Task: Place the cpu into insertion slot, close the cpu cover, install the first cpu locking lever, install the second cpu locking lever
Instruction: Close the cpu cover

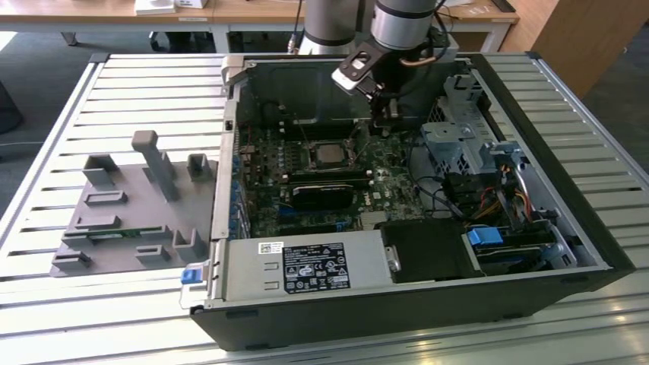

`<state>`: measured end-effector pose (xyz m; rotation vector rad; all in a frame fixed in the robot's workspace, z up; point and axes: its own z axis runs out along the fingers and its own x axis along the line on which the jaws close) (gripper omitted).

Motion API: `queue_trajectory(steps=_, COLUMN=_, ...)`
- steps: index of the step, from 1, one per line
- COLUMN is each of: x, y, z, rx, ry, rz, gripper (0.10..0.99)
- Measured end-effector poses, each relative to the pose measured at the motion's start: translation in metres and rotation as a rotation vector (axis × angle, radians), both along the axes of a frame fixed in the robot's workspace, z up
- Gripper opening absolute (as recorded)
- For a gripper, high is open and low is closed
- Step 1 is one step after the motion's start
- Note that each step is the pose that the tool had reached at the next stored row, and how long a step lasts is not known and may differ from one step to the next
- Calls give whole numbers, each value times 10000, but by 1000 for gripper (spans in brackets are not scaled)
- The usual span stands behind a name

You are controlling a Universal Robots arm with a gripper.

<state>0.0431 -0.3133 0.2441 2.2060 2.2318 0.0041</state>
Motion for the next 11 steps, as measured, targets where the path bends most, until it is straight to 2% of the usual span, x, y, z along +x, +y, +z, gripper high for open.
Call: queue_trajectory(steps=11, x=-61, y=0, z=0, rx=0, ry=0, rz=1, gripper=118)
